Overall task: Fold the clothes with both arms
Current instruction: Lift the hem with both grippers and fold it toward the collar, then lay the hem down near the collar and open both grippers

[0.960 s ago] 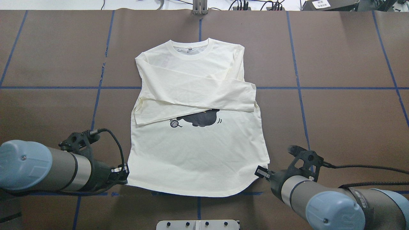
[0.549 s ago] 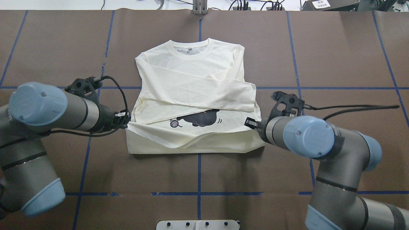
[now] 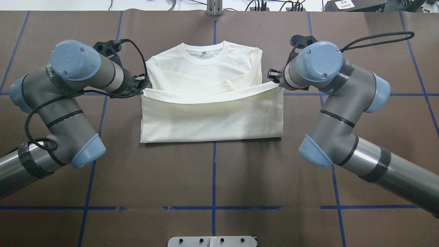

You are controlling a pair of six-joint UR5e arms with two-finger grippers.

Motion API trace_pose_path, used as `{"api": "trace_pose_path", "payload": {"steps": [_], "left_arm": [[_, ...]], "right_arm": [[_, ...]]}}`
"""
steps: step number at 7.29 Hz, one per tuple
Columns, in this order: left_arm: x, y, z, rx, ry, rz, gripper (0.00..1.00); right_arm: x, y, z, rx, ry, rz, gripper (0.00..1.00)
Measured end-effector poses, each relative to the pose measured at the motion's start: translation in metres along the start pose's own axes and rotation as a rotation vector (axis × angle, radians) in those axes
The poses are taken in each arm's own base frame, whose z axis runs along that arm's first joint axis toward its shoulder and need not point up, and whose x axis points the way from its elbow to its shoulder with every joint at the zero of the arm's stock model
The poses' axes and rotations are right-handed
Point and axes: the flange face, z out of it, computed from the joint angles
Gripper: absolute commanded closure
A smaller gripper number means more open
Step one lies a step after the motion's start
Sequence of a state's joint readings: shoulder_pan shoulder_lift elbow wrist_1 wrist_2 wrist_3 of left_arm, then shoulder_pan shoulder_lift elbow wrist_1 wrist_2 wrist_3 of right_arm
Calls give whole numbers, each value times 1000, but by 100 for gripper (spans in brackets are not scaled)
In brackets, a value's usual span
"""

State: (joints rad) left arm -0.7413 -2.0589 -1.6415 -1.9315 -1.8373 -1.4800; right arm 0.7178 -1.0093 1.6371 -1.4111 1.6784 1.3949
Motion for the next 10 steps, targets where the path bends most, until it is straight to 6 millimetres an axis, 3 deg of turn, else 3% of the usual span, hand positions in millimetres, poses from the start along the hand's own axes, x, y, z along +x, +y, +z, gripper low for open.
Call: {"api": "trace_pose_path", "payload": {"steps": [2, 4, 7, 10], "left_arm": [[-4, -33, 18, 62, 25, 29, 100], [-6, -57, 21, 122, 22, 34, 100], [-10, -69, 42, 154, 17, 42, 93], [2, -73, 49, 155, 26, 47, 90]], "right_arm": [[-26, -41, 33, 20, 41, -18, 100], [-47, -59, 57, 28, 74, -20, 100], [-51, -64, 93, 47, 108, -24, 100], [-57, -53, 101, 43, 112, -37, 100]]}}
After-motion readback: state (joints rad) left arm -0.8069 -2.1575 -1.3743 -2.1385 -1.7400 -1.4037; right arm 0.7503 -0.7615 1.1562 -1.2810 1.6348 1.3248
